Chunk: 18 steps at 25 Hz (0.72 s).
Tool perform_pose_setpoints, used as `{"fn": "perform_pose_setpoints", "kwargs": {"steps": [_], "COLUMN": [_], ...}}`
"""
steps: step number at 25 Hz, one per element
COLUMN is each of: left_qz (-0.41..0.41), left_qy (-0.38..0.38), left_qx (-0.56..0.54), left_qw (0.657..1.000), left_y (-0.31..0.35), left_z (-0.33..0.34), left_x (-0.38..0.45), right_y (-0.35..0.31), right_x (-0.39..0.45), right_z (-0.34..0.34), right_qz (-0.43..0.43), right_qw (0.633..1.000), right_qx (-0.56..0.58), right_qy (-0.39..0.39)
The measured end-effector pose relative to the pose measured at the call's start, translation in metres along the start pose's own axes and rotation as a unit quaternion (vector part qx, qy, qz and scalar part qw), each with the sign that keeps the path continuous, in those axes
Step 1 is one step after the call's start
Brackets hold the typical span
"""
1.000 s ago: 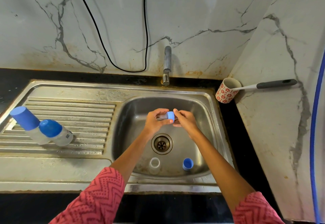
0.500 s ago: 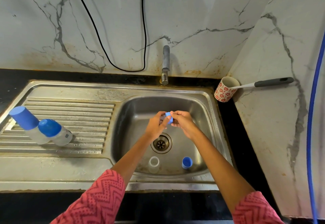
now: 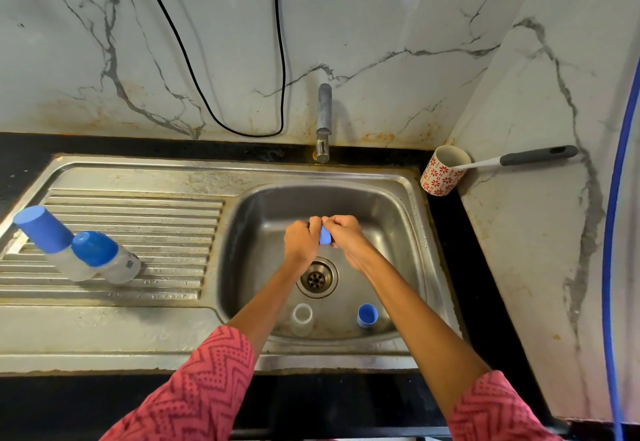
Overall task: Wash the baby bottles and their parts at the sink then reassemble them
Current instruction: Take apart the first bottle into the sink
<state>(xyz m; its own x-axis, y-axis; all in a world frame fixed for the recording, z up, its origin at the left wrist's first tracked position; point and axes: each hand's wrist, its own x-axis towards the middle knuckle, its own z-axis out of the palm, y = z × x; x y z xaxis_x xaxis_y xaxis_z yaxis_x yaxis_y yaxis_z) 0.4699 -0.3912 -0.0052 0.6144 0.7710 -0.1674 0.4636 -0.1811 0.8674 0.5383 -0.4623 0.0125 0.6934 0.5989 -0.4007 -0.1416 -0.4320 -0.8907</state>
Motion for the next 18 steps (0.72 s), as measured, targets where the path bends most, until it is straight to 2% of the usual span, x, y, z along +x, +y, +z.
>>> {"fn": "perform_pose_setpoints", "kwargs": {"steps": [6,10,12,15,18], "left_qz": [-0.08,-0.172,-0.174,-0.179,-0.195], "left_qy": [-0.063,-0.166,-0.207,-0.257,-0.282], "left_qx": [-0.011,-0.158,-0.201,-0.223,-0.283], "left_qw": [0.995,0.958,0.942,0.923,0.896], "left_y": [-0.003,-0.011,-0.014,-0.018,-0.02], "left_z": [-0.002,-0.014,-0.019,-0.022,-0.019], "left_x": [0.009,0.014,0.015,0.016,0.017], "right_y": [0.01,0.018,0.019,0.017,0.015], "right_x": [0.002,0.006,0.008,0.008,0.006], "right_z": [0.004,-0.01,-0.015,-0.015,-0.016], "right_qz": [-0.031,-0.073,-0.107,-0.166,-0.199], "right_qw": [0.999,0.994,0.978,0.934,0.921], "right_qx": [-0.01,-0.083,-0.175,-0.309,-0.329], "right_qy": [0.019,0.004,-0.026,-0.064,-0.064]}}
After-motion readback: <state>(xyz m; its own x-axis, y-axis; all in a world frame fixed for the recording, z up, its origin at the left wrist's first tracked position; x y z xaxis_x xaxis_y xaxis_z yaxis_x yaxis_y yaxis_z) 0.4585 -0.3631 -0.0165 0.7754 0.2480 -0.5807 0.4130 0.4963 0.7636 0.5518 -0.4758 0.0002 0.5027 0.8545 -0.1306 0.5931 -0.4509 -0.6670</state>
